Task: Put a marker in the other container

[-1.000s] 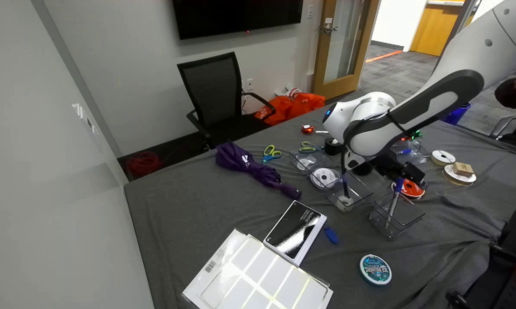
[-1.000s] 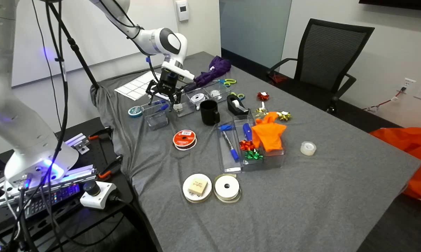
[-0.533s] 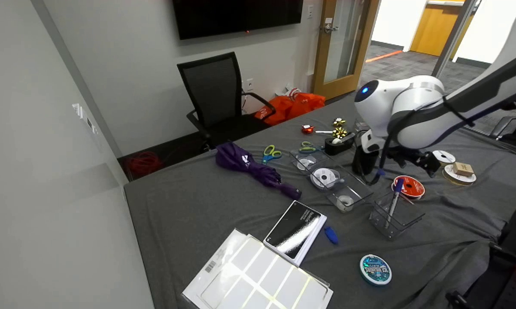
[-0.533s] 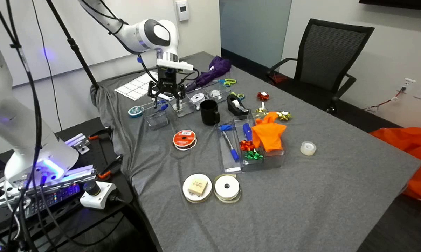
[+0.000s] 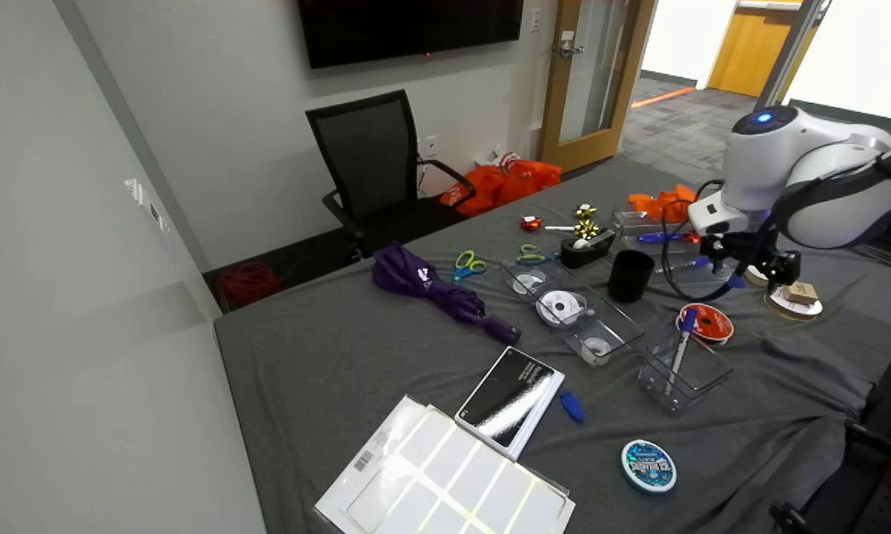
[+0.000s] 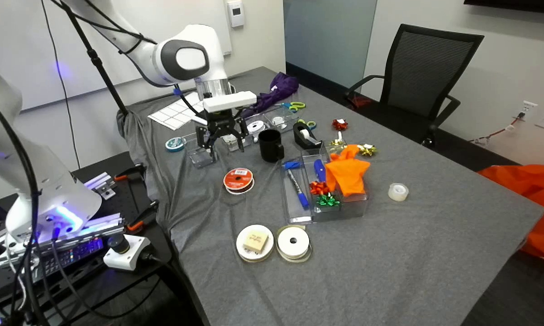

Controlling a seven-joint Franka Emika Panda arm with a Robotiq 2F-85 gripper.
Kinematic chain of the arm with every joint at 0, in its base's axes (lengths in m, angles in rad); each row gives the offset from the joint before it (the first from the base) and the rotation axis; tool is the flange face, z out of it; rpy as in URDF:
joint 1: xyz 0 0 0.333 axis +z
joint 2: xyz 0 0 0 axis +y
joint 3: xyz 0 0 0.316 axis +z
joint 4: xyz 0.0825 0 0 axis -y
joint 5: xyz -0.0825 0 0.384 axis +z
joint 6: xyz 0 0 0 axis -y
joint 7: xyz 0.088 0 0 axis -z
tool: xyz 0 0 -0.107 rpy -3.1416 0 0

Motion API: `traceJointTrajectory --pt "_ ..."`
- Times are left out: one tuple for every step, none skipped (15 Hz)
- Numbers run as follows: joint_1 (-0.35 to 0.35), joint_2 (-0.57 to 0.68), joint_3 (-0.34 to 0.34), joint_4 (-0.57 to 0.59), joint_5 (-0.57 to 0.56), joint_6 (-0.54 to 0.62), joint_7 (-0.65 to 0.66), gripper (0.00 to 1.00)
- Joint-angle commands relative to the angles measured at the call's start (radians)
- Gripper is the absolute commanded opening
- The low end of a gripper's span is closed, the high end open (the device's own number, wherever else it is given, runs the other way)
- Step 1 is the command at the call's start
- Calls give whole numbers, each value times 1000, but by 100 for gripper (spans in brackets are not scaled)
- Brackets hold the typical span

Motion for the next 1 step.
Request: traceJointTrajectory --pt "-101 -35 -6 -98 146 193 -275 100"
